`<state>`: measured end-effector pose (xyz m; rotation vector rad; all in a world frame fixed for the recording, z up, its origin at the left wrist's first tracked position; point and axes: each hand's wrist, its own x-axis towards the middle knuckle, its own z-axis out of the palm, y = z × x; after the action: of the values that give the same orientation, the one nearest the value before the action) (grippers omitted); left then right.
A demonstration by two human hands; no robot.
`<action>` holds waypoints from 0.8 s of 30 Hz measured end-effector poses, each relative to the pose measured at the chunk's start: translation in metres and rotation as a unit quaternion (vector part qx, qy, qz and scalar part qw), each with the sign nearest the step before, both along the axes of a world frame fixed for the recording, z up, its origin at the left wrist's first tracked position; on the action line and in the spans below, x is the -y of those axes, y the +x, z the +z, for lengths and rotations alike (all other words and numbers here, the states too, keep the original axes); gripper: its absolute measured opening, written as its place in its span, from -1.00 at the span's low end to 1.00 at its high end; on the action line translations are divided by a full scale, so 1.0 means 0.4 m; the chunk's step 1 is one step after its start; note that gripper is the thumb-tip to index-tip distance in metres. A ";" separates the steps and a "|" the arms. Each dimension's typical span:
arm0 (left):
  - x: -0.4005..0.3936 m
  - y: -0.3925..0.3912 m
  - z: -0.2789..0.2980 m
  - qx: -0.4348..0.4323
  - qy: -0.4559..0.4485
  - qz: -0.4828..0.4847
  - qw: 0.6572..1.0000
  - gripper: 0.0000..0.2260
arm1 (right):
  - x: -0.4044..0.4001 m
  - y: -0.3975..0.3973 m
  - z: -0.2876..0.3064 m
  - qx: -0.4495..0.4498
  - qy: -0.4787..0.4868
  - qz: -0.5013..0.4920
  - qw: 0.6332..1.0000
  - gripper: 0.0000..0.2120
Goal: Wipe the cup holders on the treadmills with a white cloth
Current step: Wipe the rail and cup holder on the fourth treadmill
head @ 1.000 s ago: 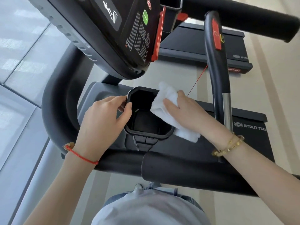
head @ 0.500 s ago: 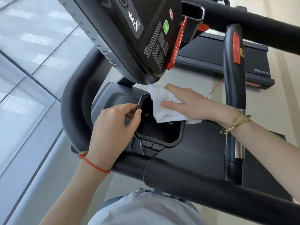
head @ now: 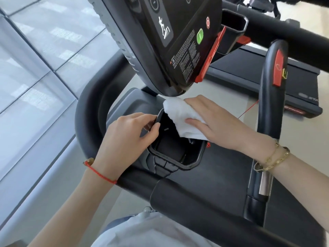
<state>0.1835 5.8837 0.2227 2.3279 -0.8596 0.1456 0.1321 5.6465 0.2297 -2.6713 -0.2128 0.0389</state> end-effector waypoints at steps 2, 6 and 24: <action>0.000 -0.001 0.003 0.006 0.006 0.000 1.000 -0.85 | -0.009 0.018 0.003 0.056 -0.041 0.051 0.996 -0.59; -0.012 -0.011 0.007 0.022 -0.003 0.026 0.999 -0.83 | -0.028 0.058 0.006 0.114 -0.122 0.114 0.979 -0.54; -0.034 -0.081 0.002 0.004 -0.032 0.084 0.996 -0.83 | -0.021 0.094 0.015 0.045 -0.027 0.213 0.976 -0.50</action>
<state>0.1509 5.8972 0.2233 2.3397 -0.6525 0.2487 0.1698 5.6548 0.2357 -2.6336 -0.8203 0.0603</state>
